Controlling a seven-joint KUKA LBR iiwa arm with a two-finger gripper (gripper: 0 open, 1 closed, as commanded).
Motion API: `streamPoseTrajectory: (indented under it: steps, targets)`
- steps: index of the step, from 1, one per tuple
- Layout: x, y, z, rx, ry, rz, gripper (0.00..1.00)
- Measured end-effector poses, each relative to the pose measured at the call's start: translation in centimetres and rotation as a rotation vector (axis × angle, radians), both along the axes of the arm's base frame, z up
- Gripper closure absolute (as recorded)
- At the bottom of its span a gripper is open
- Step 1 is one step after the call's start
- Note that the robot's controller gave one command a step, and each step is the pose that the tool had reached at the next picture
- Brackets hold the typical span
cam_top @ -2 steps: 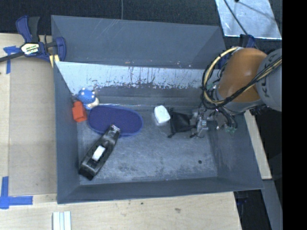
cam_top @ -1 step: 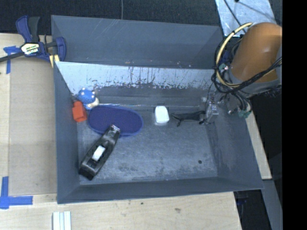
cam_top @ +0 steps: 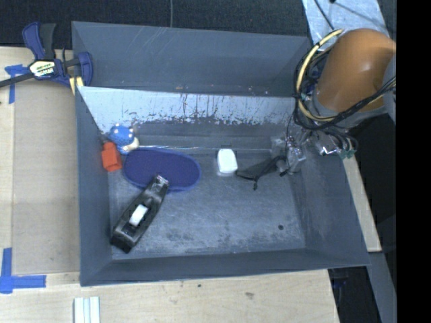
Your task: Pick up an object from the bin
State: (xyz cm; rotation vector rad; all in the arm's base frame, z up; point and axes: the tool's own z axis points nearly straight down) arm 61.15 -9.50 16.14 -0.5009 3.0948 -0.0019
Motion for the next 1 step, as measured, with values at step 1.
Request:
streamPoseTrajectory:
  steps: [1]
  targets:
    - [-0.61, 0.24, 16.23, 0.0, -0.008, -0.143, 1.0]
